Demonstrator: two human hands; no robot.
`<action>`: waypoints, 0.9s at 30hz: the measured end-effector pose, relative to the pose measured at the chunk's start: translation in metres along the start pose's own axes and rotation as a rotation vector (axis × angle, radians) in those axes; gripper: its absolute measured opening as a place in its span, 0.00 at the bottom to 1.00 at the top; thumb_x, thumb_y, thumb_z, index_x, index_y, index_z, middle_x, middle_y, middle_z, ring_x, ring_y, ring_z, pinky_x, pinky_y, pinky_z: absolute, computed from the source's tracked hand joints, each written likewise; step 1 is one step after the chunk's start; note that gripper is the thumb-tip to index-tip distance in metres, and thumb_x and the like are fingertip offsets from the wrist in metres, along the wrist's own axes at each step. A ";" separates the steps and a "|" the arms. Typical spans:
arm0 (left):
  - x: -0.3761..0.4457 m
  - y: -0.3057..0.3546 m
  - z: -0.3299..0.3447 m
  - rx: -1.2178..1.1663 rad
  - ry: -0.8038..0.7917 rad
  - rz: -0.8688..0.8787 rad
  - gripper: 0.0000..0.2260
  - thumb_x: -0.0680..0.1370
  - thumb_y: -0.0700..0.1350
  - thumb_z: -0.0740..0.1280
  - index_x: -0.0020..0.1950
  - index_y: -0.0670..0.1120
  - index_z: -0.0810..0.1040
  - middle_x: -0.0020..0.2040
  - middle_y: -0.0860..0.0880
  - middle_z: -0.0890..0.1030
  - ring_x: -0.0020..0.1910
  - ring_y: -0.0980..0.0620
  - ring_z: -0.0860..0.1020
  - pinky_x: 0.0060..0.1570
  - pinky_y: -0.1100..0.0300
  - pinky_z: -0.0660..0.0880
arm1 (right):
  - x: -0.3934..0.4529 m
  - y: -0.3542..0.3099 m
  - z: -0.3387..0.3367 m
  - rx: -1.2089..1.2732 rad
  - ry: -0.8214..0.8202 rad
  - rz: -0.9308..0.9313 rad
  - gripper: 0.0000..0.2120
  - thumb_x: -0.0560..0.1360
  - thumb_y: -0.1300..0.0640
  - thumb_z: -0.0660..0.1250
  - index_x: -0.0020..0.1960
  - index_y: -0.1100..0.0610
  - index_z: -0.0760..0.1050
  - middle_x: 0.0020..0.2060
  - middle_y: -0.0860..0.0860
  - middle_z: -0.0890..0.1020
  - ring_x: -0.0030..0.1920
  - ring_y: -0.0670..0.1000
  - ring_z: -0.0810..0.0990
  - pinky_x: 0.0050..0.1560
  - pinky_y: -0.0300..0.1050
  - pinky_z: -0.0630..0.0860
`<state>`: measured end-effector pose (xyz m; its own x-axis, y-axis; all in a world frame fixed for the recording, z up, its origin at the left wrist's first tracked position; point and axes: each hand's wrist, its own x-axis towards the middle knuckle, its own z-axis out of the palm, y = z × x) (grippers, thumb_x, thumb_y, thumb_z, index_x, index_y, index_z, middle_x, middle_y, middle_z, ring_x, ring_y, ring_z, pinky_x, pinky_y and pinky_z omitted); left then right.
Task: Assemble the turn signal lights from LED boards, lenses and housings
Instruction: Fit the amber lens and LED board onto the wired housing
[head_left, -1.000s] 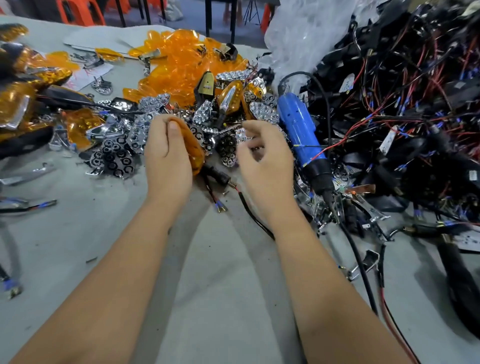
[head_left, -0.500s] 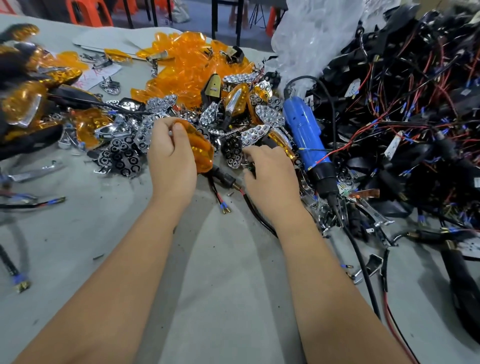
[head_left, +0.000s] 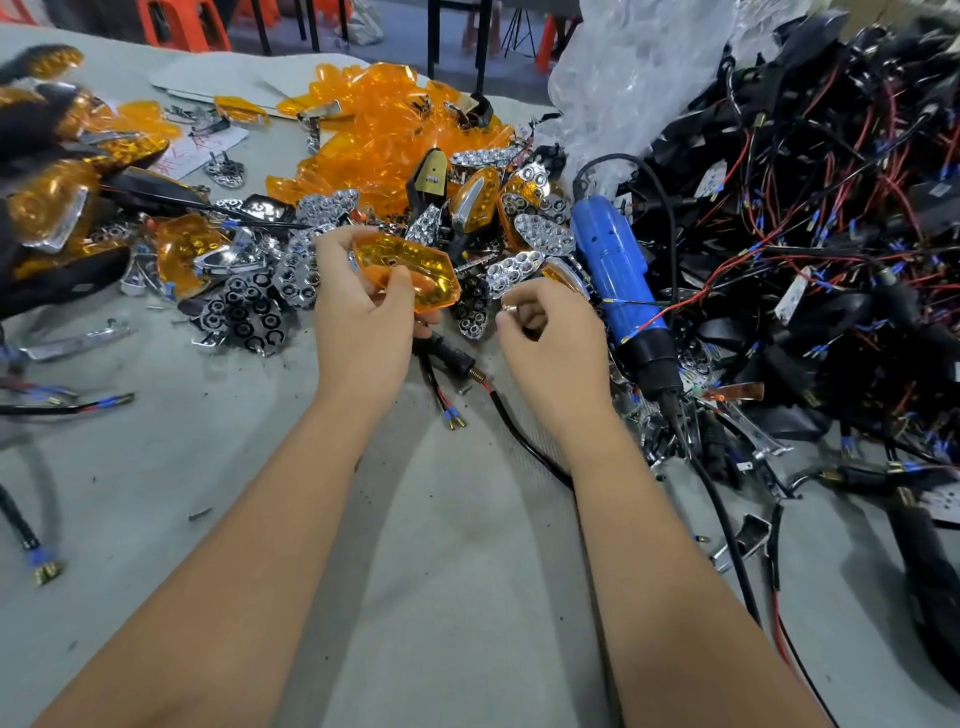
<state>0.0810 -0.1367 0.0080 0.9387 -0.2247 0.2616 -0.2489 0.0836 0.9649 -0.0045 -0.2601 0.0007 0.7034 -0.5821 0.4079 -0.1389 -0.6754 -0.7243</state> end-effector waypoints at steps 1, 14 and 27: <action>-0.001 0.000 0.001 -0.009 -0.009 0.002 0.13 0.82 0.37 0.60 0.61 0.53 0.66 0.48 0.44 0.83 0.34 0.50 0.84 0.32 0.64 0.77 | 0.000 -0.002 -0.001 0.107 0.031 0.028 0.06 0.76 0.63 0.68 0.46 0.52 0.76 0.37 0.45 0.77 0.43 0.46 0.76 0.47 0.45 0.76; -0.008 -0.003 0.016 -0.114 -0.096 0.023 0.15 0.79 0.31 0.63 0.49 0.53 0.69 0.51 0.46 0.83 0.46 0.51 0.85 0.42 0.56 0.82 | 0.006 -0.004 -0.008 0.925 0.114 0.230 0.12 0.71 0.70 0.69 0.40 0.55 0.70 0.32 0.48 0.76 0.37 0.51 0.78 0.44 0.46 0.76; -0.007 -0.002 0.016 -0.158 -0.218 0.035 0.16 0.71 0.29 0.74 0.41 0.52 0.82 0.50 0.50 0.85 0.52 0.52 0.84 0.50 0.58 0.80 | 0.004 -0.008 -0.013 1.537 -0.169 0.412 0.07 0.79 0.65 0.58 0.50 0.60 0.75 0.33 0.53 0.77 0.32 0.49 0.76 0.33 0.38 0.73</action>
<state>0.0709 -0.1509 0.0041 0.8521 -0.4216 0.3101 -0.2242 0.2413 0.9442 -0.0090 -0.2626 0.0155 0.8772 -0.4757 0.0646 0.3977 0.6446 -0.6529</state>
